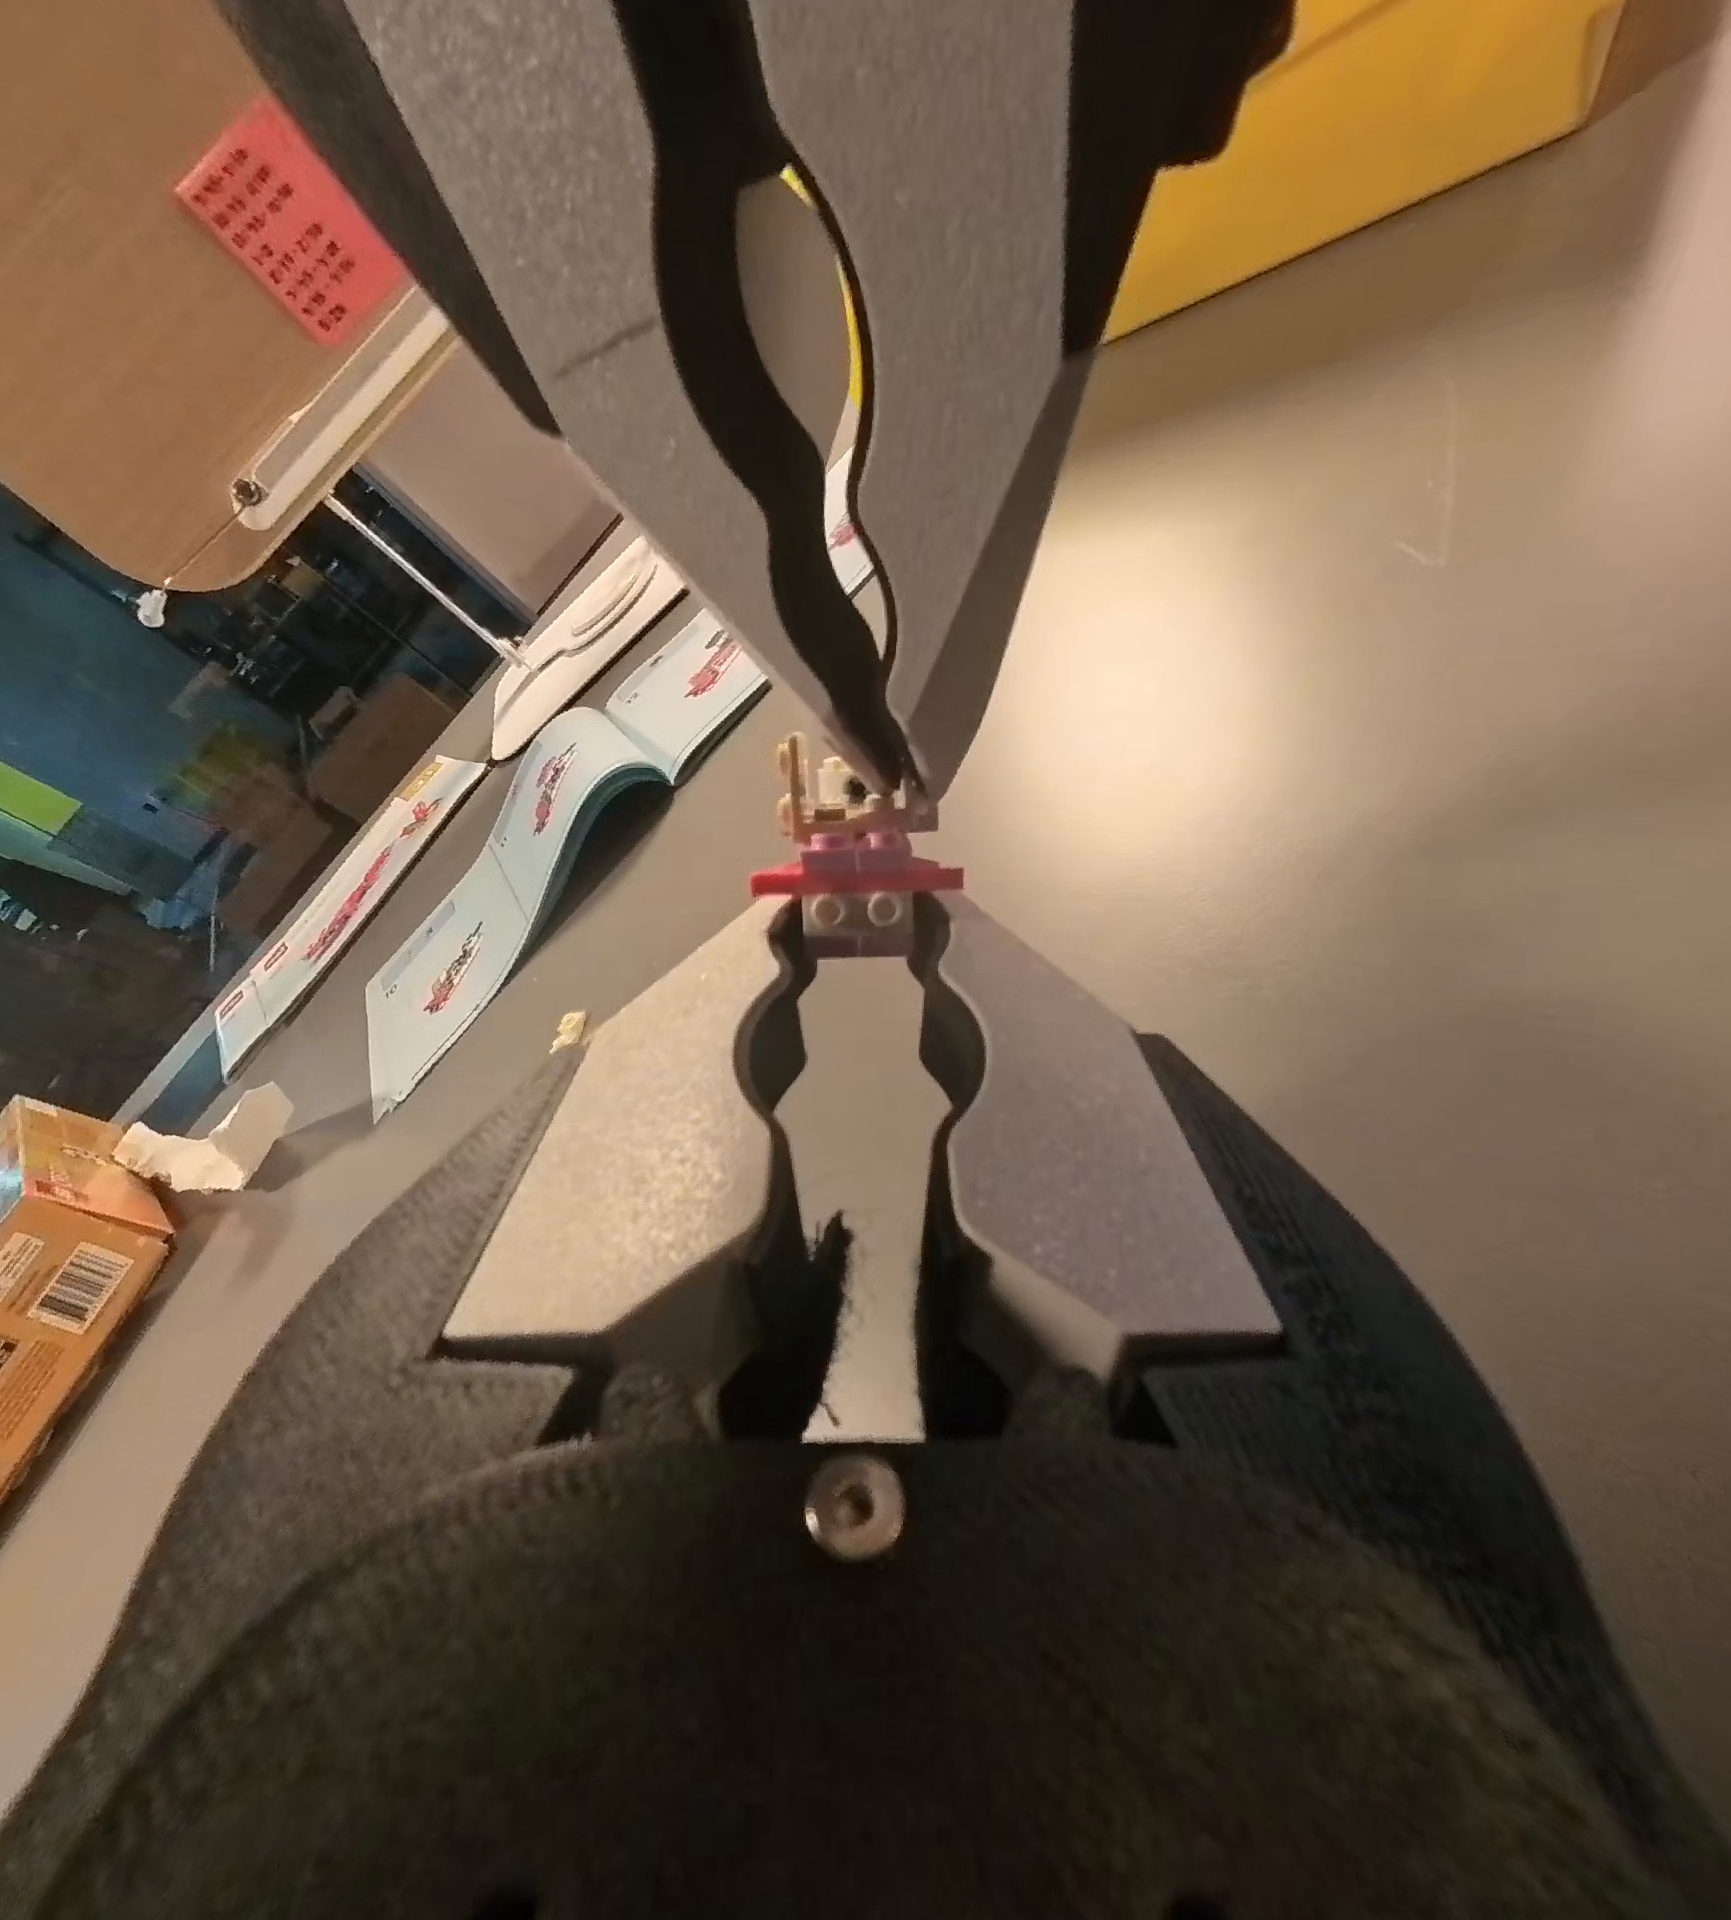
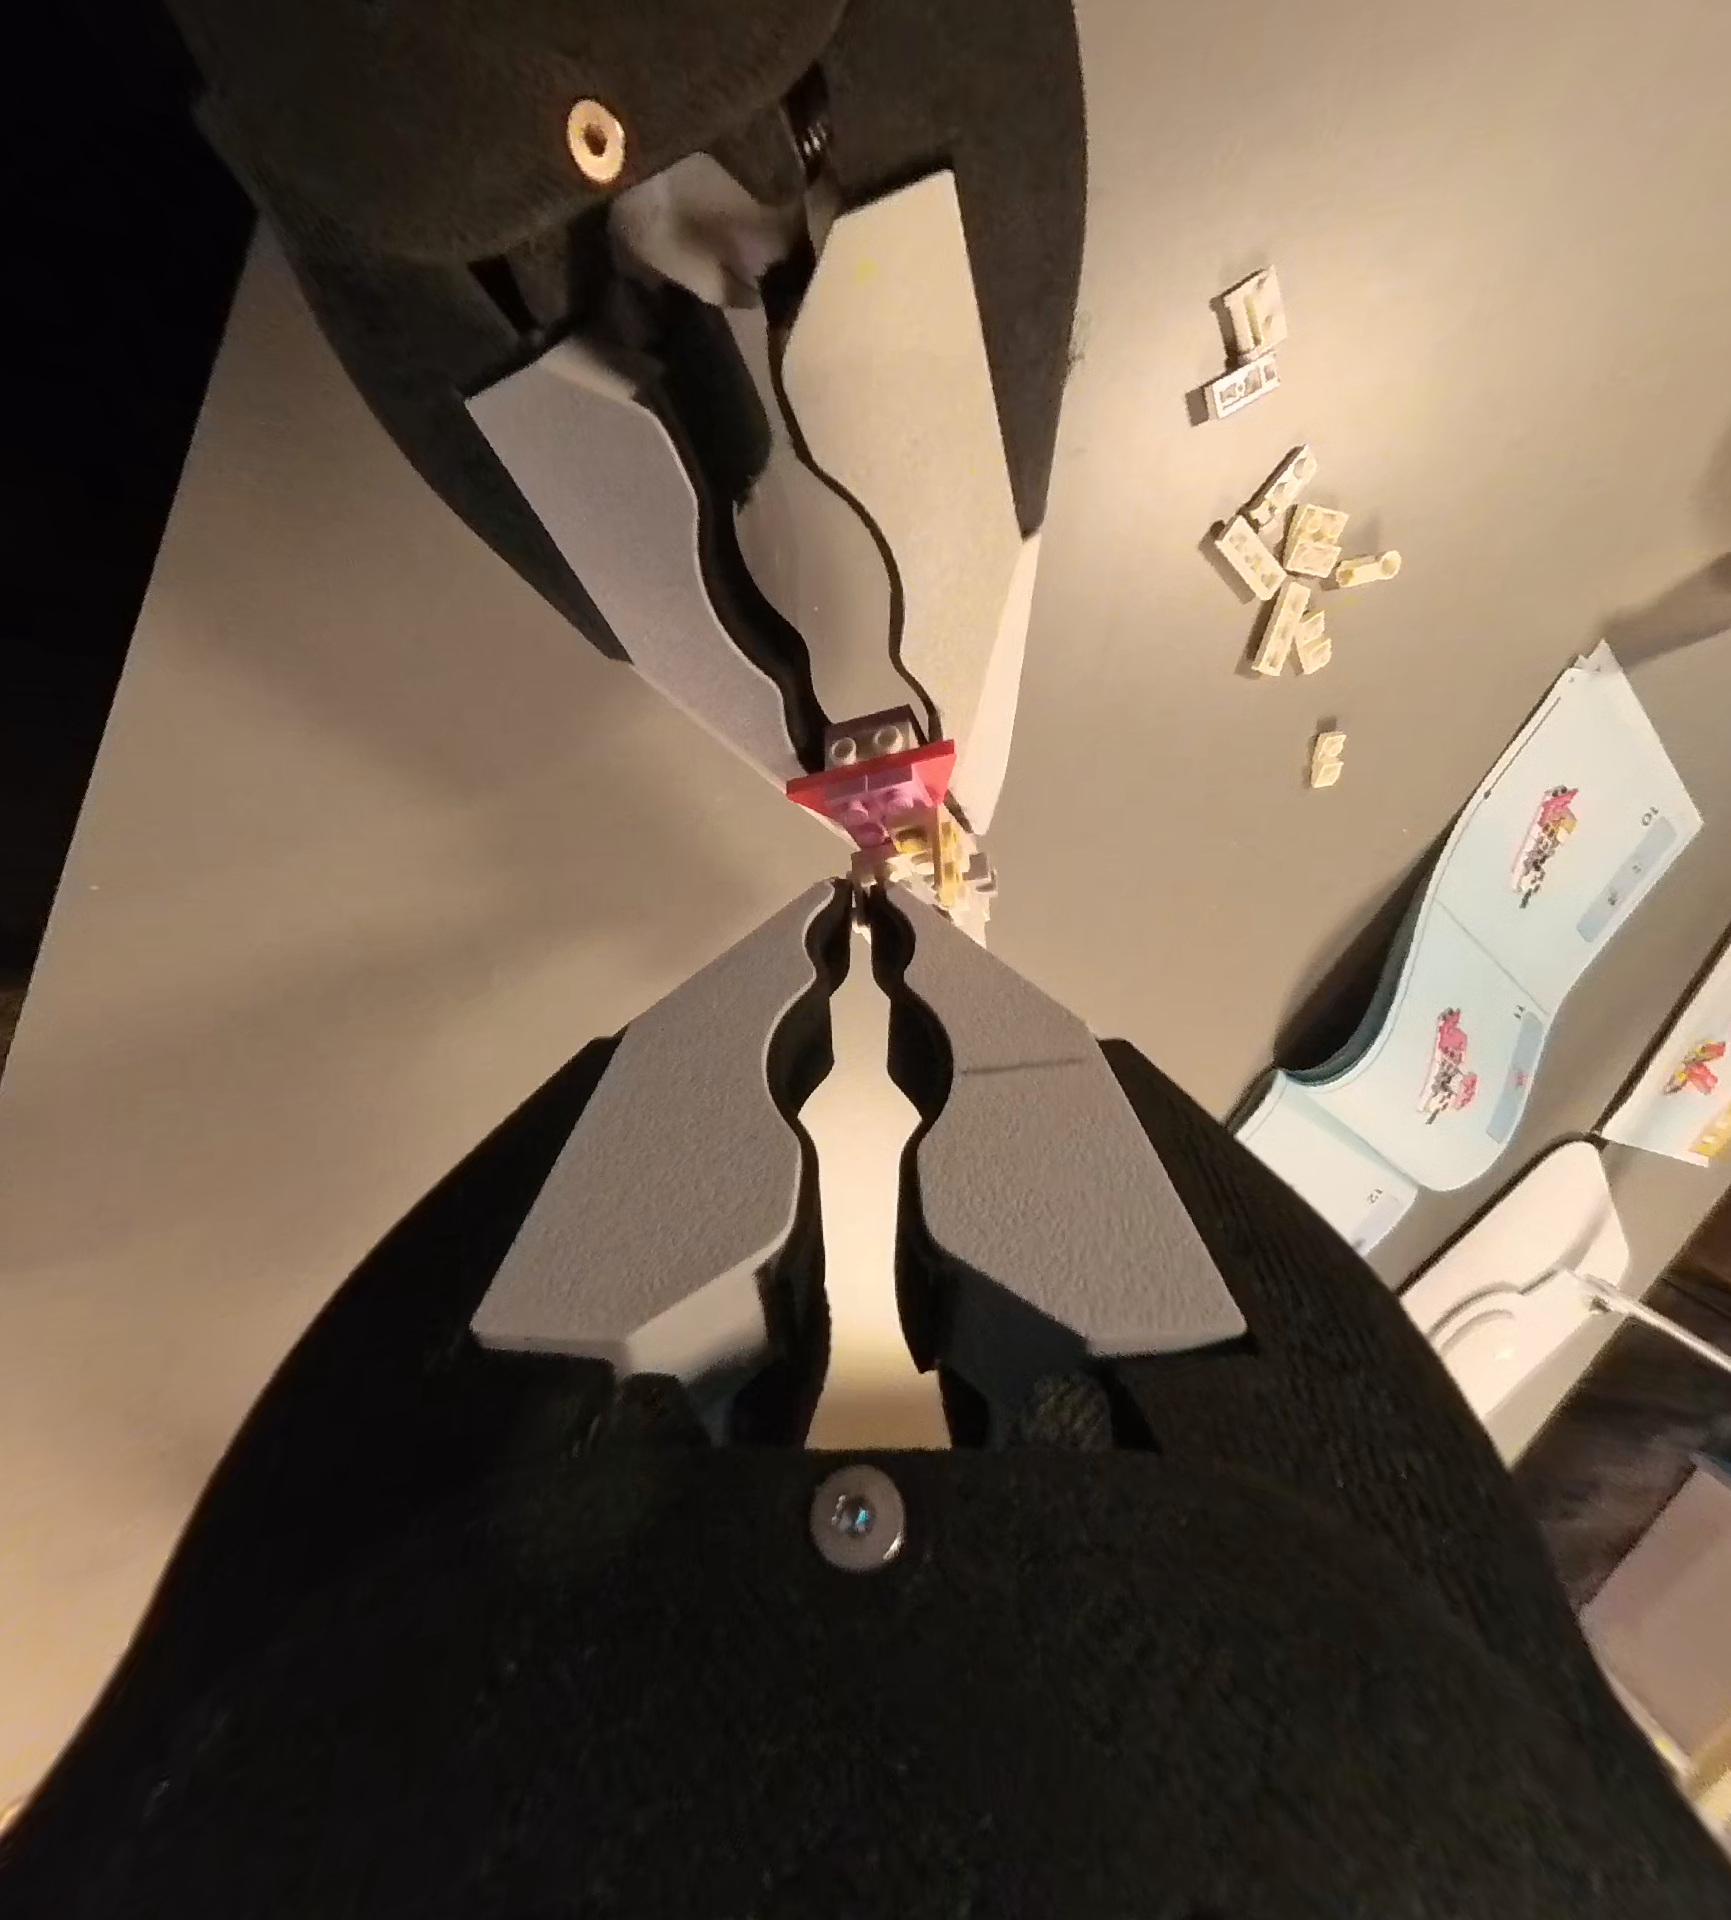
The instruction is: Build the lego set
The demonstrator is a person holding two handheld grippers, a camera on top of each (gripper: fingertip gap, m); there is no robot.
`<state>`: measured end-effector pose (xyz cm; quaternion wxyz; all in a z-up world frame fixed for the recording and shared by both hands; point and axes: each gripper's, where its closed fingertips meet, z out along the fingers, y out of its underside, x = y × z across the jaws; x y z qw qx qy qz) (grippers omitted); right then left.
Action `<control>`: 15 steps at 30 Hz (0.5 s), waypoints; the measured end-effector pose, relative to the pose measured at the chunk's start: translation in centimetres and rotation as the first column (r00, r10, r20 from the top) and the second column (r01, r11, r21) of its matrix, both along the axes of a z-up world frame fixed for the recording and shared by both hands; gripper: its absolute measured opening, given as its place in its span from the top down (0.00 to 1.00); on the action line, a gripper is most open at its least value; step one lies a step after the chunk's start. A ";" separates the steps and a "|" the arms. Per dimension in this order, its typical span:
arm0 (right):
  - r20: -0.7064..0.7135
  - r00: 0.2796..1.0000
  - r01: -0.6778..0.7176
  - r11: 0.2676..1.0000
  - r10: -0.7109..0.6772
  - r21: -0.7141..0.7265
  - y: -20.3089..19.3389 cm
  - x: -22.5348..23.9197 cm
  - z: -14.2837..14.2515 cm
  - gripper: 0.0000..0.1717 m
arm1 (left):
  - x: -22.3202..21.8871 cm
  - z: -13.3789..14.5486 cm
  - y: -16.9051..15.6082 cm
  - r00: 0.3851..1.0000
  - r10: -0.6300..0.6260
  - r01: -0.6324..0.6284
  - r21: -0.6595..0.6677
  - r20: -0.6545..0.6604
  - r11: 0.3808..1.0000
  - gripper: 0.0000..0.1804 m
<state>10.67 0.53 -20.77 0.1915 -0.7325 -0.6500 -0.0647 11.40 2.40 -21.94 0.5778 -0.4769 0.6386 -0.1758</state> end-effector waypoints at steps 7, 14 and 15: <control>-0.072 0.997 0.030 0.999 -0.028 0.029 -0.3 -0.1 0.1 0.97 | 0.0 0.0 -0.3 1.000 -0.016 0.016 0.012 0.001 1.000 0.92; -0.210 0.974 0.101 0.991 -0.080 0.092 -0.3 0.0 2.0 0.81 | -0.4 1.1 0.4 0.997 0.007 -0.003 -0.056 0.080 0.998 0.92; -0.246 0.966 0.112 0.986 -0.079 0.123 -0.2 -0.2 2.5 0.78 | -0.5 1.5 0.6 0.994 0.014 -0.005 -0.088 0.111 0.996 0.92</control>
